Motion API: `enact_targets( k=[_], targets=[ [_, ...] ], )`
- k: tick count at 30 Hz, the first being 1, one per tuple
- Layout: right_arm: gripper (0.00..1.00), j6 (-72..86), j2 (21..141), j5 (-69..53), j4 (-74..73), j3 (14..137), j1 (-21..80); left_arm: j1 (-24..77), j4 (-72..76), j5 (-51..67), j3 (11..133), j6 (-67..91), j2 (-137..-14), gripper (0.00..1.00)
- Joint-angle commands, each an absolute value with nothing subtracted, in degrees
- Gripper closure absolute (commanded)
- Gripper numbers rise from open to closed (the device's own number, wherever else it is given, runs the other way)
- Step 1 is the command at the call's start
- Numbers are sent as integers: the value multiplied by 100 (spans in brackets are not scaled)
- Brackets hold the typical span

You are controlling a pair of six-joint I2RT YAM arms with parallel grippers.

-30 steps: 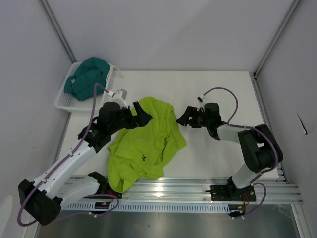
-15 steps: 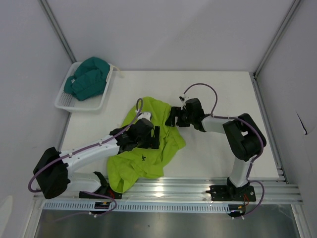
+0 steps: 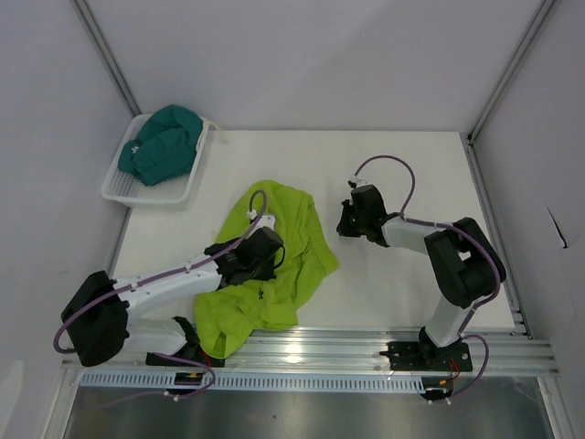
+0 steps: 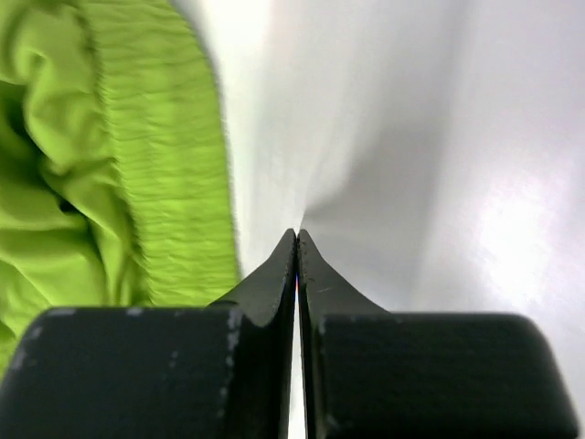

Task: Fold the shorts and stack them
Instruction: Flatten the shorts out

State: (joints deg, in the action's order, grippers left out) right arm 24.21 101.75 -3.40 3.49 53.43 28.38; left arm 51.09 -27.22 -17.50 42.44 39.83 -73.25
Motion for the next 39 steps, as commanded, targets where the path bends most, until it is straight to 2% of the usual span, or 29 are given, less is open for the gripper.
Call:
enact_targets(
  k=[1, 4, 5, 8, 10, 11, 13, 14, 19, 23, 30, 34, 35, 36, 37, 39],
  targets=[
    [100, 2444, 9537, -350, 667, 4967, 2742, 4871, -2855, -2048, 4534, 3658, -6647, 100],
    [100, 2294, 9124, -448, 1028, 4711, 2847, 4545, -3234, -1917, 4860, 3419, -6207, 100],
    [95, 2277, 9080, -500, 1098, 4694, 2856, 4474, -3295, -1820, 4878, 3367, -5901, 100],
    [66, 2338, 9193, -972, 1282, 4728, 2760, 4395, -3471, -1407, 5124, 3208, -5381, 100],
    [56, 2416, 9351, -1238, 1458, 4720, 2733, 4395, -3629, -1127, 5247, 3129, -5204, 100],
    [46, 2426, 9395, -1361, 1633, 4720, 2742, 4395, -3734, -1029, 5264, 3094, -5047, 100],
    [40, 2426, 9492, -1652, 1766, 4737, 2768, 4395, -3858, -923, 5326, 3059, -4896, 100],
    [32, 2426, 9518, -1696, 1854, 4746, 2803, 4395, -3954, -905, 5309, 3067, -4721, 100],
    [15, 2435, 9798, -2196, 2030, 4842, 2918, 4395, -4183, -1124, 5203, 3164, -4114, 100],
    [12, 2286, 10230, -2067, 1664, 5228, 3242, 4395, -4350, -1327, 5186, 3225, -3657, 100],
    [14, 1864, 11065, -230, 335, 6310, 3893, 4386, -4851, -1915, 5370, 3340, -3533, 100],
    [20, 1872, 11162, 395, 70, 6504, 3999, 4386, -4957, -2065, 5414, 3410, -3411, 100],
    [25, 1872, 11136, 413, 79, 6487, 3999, 4386, -4974, -2100, 5431, 3428, -3306, 100],
    [38, 1855, 11101, 413, 97, 6469, 3990, 4386, -4992, -2135, 5510, 3454, -3261, 100],
    [68, 1846, 11092, 404, 79, 6460, 3990, 4386, -5053, -2205, 5537, 3463, -3226, 100],
    [86, 1837, 11074, 343, 70, 6469, 3982, 4386, -5141, -2294, 5686, 3463, -3164, 100]
  ],
)
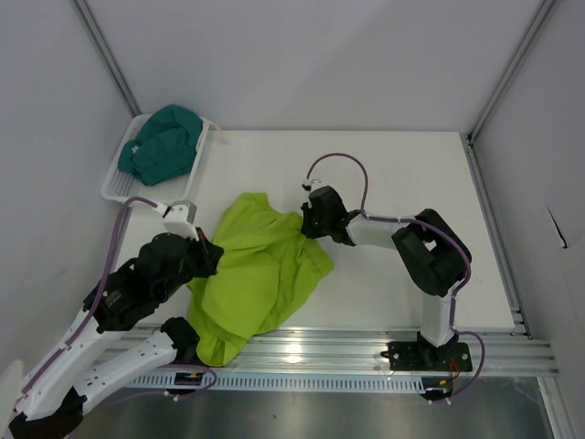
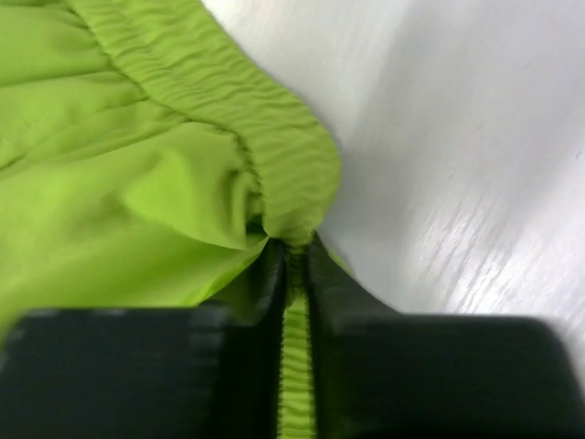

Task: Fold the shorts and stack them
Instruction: Flatten the shorts out

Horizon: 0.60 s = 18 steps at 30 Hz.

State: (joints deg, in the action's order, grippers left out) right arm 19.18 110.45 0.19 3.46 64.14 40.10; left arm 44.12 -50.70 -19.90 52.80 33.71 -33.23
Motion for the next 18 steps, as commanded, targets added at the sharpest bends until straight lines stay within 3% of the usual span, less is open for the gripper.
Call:
enact_targets(
  k=[1, 6, 10, 14, 18],
  targets=[
    [100, 1837, 11066, 317, 62, 6469, 3973, 4386, -5194, -2372, 5704, 3463, -3164, 100],
    [100, 1679, 10348, -324, 709, 5890, 4069, 4368, -5221, -2540, 5678, 3401, -3365, 100],
    [100, 1161, 9329, -1, 1282, 5152, 4587, 4167, -4862, -2602, 5502, 3261, -3691, 100],
    [100, 625, 8220, 0, 2002, 4291, 5088, 3046, -4220, -1429, 5221, 2770, -4147, 100],
    [81, -339, 7419, -79, 2591, 3553, 5877, 2006, -3693, -765, 5413, 2444, -4911, 100]
  ],
)
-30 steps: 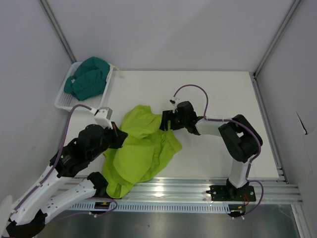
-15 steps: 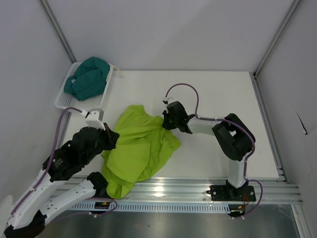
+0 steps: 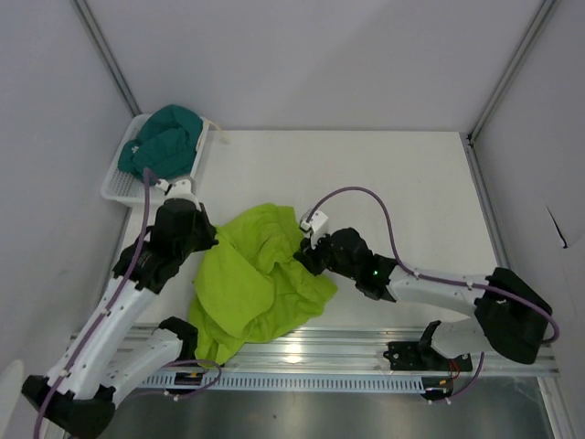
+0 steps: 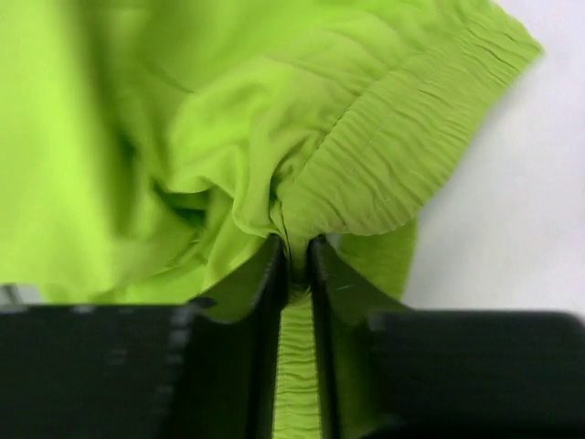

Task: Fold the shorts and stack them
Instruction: Flatten the shorts out

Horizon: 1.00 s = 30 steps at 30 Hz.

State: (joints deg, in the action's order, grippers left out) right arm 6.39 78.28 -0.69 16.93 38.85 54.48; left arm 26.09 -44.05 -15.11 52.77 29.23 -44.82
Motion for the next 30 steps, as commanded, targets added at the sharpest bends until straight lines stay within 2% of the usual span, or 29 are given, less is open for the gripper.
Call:
enact_targets(
  k=[1, 5, 6, 8, 9, 11, 12, 14, 16, 17, 18, 24, 30],
  targets=[
    [77, -456, 7296, -79, 2636, 3499, 6010, 1873, -3631, -721, 5571, 2391, -5287, 100],
    [63, -563, 7295, -272, 2637, 3516, 6135, 1390, -3446, -492, 6133, 2294, -6184, 100],
    [48, -545, 7286, -246, 2645, 3516, 6126, 1319, -3419, -405, 6196, 2285, -6301, 100],
    [39, -344, 7181, -464, 2707, 3454, 5986, 1056, -3358, -142, 6214, 2224, -6416, 100],
    [31, -195, 7146, -692, 2785, 3428, 5837, 976, -3262, -45, 6153, 2206, -6390, 100],
    [25, 481, 7145, -1385, 2908, 3384, 5103, 897, -3156, 132, 5873, 2189, -6110, 100],
    [22, 771, 7267, -2111, 3057, 3384, 4802, 896, -3051, 114, 5741, 2171, -6013, 100],
    [21, 1516, 7522, -2730, 3233, 3471, 4048, 896, -3067, 44, 5600, 2048, -5837, 100],
    [18, 1914, 7970, -3365, 3419, 3594, 3728, 896, -3243, -182, 5581, 1917, -5739, 100],
    [7, 2151, 8128, -3497, 3393, 3777, 3553, 896, -3313, -219, 5581, 1864, -5739, 100],
    [2, 2223, 8295, -3602, 3314, 3892, 3507, 896, -3427, -228, 5581, 1811, -5765, 100],
    [1, 2627, 9639, -3814, 2926, 4587, 3288, 905, -3735, -430, 5563, 1486, -5889, 100],
    [1, 2892, 9976, -3938, 2857, 4667, 2989, 896, -3753, -615, 5326, 1319, -5783, 100]
  ],
)
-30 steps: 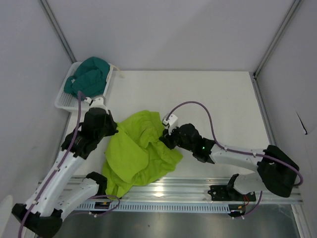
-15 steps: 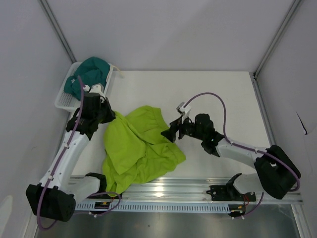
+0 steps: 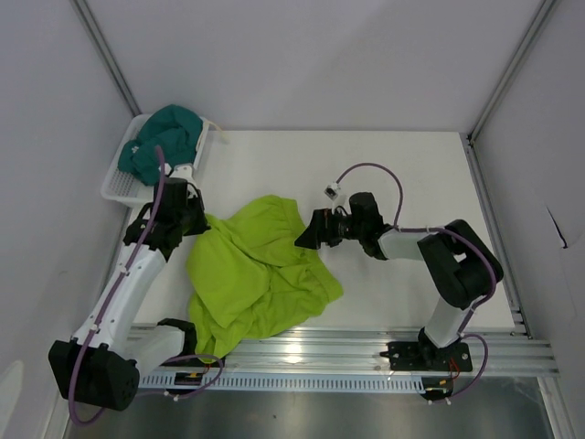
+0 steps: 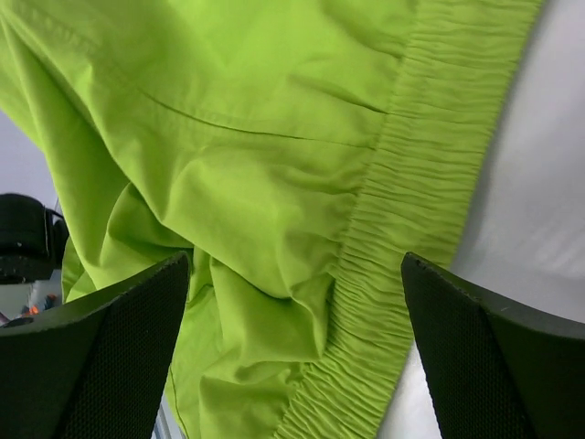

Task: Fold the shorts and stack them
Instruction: Flatten the shorts out

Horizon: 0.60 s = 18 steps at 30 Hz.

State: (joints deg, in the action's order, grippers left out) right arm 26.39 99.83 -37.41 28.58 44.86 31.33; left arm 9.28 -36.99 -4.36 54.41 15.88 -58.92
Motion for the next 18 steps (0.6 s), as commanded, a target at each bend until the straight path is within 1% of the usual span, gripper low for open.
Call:
enact_targets(
  k=[1, 4, 11, 15, 18],
  targets=[
    [1, 2857, 9949, -3850, 2639, 4676, 2962, 896, -3753, -633, 5309, 1301, -5740, 100],
    [1, 2804, 9975, -3639, 2392, 4702, 2830, 896, -3753, -668, 5212, 1274, -5704, 100],
    [1, 2997, 10747, -3840, 2171, 5018, 2672, 897, -3700, -589, 5115, 1292, -5713, 100],
    [2, 3234, 11108, -4156, 2390, 5141, 2663, 896, -3683, -580, 5071, 1301, -5660, 100],
    [7, 3506, 11285, -4437, 2732, 5124, 2672, 896, -3656, -536, 5027, 1309, -5608, 100]
  ],
)
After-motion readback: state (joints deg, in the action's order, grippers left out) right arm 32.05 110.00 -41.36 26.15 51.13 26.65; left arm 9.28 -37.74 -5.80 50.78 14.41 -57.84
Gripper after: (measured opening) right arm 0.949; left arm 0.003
